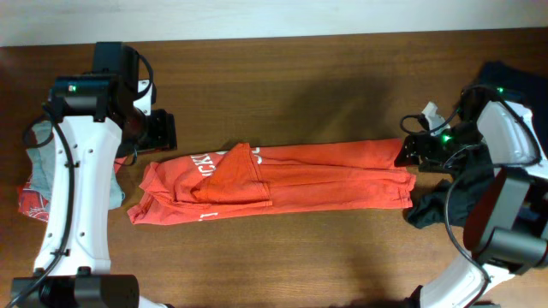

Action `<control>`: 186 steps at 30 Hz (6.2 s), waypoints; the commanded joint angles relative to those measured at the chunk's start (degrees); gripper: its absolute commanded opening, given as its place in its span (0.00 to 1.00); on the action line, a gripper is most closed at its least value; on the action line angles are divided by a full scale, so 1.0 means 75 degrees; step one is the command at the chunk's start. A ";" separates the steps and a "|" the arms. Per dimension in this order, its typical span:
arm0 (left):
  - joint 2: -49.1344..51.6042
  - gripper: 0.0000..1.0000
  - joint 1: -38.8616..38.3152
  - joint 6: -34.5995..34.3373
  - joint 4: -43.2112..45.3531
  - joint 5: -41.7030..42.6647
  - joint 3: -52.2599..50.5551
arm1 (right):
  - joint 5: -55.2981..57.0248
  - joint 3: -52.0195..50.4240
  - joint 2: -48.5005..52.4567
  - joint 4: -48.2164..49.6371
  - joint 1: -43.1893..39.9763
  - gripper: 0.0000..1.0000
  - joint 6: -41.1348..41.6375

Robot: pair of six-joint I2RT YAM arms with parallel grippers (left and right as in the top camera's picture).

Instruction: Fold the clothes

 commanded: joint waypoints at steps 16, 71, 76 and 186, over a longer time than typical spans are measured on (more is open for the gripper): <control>0.0061 0.71 0.0012 -0.0070 0.0015 0.0210 -0.0157 | 0.0388 -0.0076 0.1533 0.0667 0.0032 0.75 0.0012; 0.0061 0.71 0.0012 -0.0070 -0.0388 0.0204 -0.0157 | 0.2736 0.1661 0.0090 -0.0560 0.3838 0.04 0.3401; 0.0061 0.71 0.0012 -0.0067 -0.0388 0.0204 -0.0157 | 0.2739 0.1661 0.0198 0.0029 0.5045 0.04 0.3902; 0.1431 0.01 0.2197 0.1131 0.3025 0.0659 -0.3497 | 0.3424 0.1673 -0.1810 -0.0740 0.2876 0.52 0.2836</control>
